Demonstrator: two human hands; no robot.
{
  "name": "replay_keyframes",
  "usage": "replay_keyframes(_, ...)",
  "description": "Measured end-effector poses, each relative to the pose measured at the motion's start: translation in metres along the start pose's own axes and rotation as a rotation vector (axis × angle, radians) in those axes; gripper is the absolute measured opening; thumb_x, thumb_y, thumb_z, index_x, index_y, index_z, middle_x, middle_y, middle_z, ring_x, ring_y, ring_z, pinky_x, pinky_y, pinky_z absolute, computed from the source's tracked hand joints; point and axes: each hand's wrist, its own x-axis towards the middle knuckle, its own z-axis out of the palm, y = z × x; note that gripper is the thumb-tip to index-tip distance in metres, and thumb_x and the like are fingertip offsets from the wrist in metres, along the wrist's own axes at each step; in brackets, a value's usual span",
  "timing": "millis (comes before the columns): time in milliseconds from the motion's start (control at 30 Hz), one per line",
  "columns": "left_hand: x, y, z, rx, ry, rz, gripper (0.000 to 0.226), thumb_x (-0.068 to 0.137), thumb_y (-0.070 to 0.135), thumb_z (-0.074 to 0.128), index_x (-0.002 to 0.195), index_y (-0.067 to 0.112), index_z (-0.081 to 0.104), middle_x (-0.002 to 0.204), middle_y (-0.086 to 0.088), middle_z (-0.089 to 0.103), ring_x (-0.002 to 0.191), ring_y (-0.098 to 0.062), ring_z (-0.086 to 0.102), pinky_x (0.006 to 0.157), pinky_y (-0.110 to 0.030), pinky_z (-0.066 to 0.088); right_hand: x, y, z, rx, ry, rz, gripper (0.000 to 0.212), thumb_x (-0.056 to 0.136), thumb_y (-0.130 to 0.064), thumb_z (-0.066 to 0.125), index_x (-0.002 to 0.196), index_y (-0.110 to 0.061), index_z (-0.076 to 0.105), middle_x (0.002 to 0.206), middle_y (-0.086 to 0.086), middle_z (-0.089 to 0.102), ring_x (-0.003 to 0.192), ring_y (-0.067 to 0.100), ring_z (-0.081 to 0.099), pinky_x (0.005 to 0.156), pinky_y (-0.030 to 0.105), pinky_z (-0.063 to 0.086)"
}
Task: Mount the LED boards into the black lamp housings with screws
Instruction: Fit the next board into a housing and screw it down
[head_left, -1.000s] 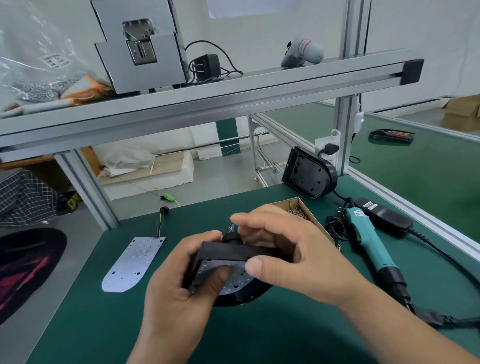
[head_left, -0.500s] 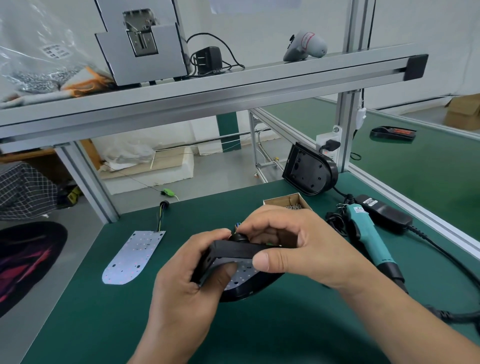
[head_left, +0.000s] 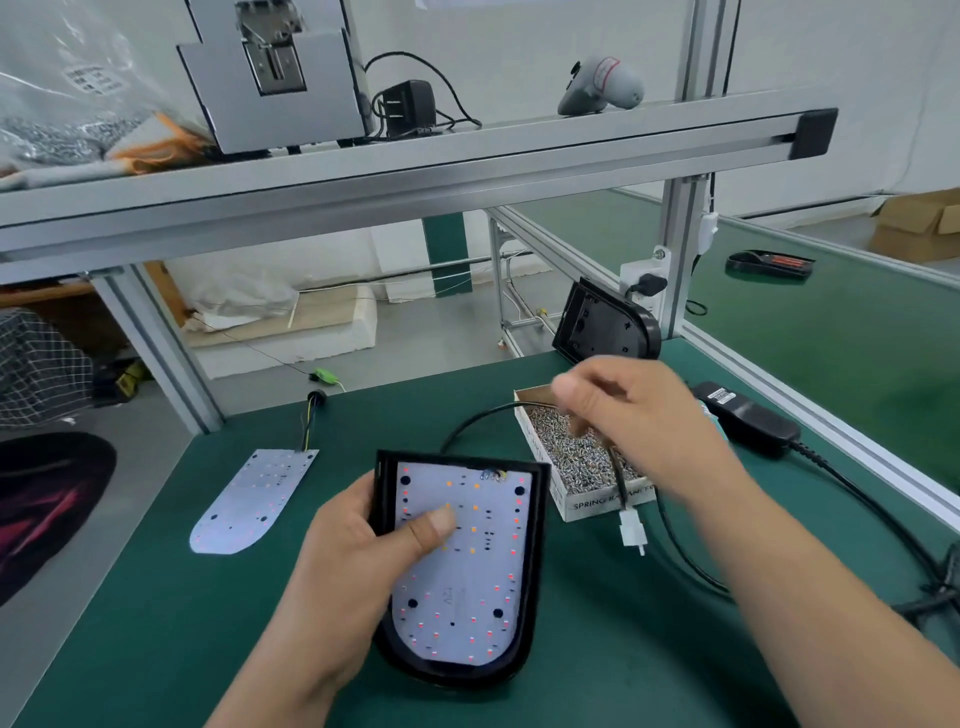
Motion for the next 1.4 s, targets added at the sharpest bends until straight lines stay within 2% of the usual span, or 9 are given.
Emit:
replay_keyframes(100,0.008,-0.009,-0.012,-0.175,0.031,-0.163,0.036,0.078,0.007,0.085,0.113,0.008,0.078,0.118,-0.022,0.077,0.106,-0.044,0.075,0.082,-0.048,0.065,0.011,0.026,-0.028,-0.65,0.056,0.13,0.035,0.096,-0.063,0.058,0.085,-0.031,0.066,0.075,-0.009,0.067,0.07,0.007,0.061,0.059,0.03,0.042)
replay_keyframes(200,0.015,-0.019,-0.019,-0.224,0.076,-0.29,0.04,0.082,0.008,0.079,0.121,0.0,0.073,0.118,-0.026,0.076,0.106,-0.047,0.075,0.086,-0.056,0.063,0.012,0.04,-0.029,-0.757,-0.131,0.204,0.045,0.095,-0.071,0.053,0.085,-0.028,0.064,0.079,-0.007,0.067,0.077,0.013,0.063,0.065,0.034,0.047)
replay_keyframes(300,0.016,-0.027,-0.014,-0.183,0.057,-0.378,0.032,0.088,0.007,0.073,0.119,-0.002,0.073,0.115,-0.025,0.077,0.102,-0.045,0.076,0.084,-0.054,0.063,0.012,0.041,-0.01,-0.857,-0.178,0.158,0.028,0.099,-0.046,0.059,0.096,-0.019,0.067,0.091,0.0,0.068,0.09,0.025,0.064,0.076,0.039,0.051)
replay_keyframes(433,0.013,-0.033,-0.002,-0.1,0.04,-0.379,0.016,0.095,0.006,0.072,0.109,0.003,0.078,0.11,-0.021,0.079,0.098,-0.041,0.078,0.075,-0.047,0.066,0.011,0.036,0.005,-0.786,-0.18,0.043,0.013,0.092,-0.018,0.057,0.08,-0.016,0.057,0.074,0.002,0.061,0.077,0.029,0.058,0.067,0.041,0.047)
replay_keyframes(667,0.012,-0.038,0.006,-0.05,0.011,-0.255,0.029,0.082,0.017,0.08,0.111,0.018,0.078,0.116,-0.013,0.079,0.104,-0.036,0.077,0.085,-0.045,0.065,-0.005,0.025,0.044,-0.517,-0.346,-0.113,0.012,0.088,-0.011,0.057,0.082,-0.021,0.058,0.069,-0.005,0.062,0.067,0.015,0.055,0.057,0.023,0.041)
replay_keyframes(900,0.011,-0.032,-0.003,0.019,-0.008,-0.312,0.03,0.093,0.011,0.078,0.122,0.009,0.07,0.115,-0.015,0.079,0.102,-0.037,0.077,0.079,-0.043,0.064,-0.004,0.02,0.024,-0.303,-0.73,0.163,0.019,0.09,-0.007,0.068,0.091,-0.024,0.075,0.052,0.0,0.066,0.042,0.012,0.056,0.044,0.021,0.045)
replay_keyframes(1000,0.01,-0.034,0.003,0.108,0.15,-0.308,0.033,0.096,0.009,0.074,0.126,0.019,0.065,0.112,-0.004,0.08,0.098,-0.027,0.079,0.085,-0.046,0.064,-0.009,0.02,0.035,-0.545,-0.713,0.032,0.017,0.085,-0.001,0.062,0.087,-0.015,0.07,0.054,-0.004,0.061,0.05,0.009,0.058,0.048,0.014,0.039)
replay_keyframes(1200,0.008,-0.03,0.001,0.47,0.191,-0.29,0.057,0.073,0.047,0.071,0.126,0.049,0.049,0.097,0.024,0.076,0.086,-0.006,0.075,0.087,-0.042,0.061,-0.009,0.022,0.048,-0.946,-0.662,-0.225,0.014,0.081,0.0,0.056,0.088,-0.011,0.061,0.088,0.002,0.063,0.08,0.023,0.051,0.064,0.035,0.029)
replay_keyframes(1400,0.018,-0.02,-0.007,0.788,0.092,-0.367,0.048,0.079,0.056,0.074,0.112,0.032,0.049,0.102,0.013,0.07,0.092,-0.011,0.069,0.077,-0.037,0.057,-0.006,0.011,0.023,-0.453,-0.415,0.006,0.016,0.097,-0.019,0.06,0.092,-0.027,0.073,0.08,-0.015,0.072,0.054,-0.002,0.065,0.054,0.015,0.049)
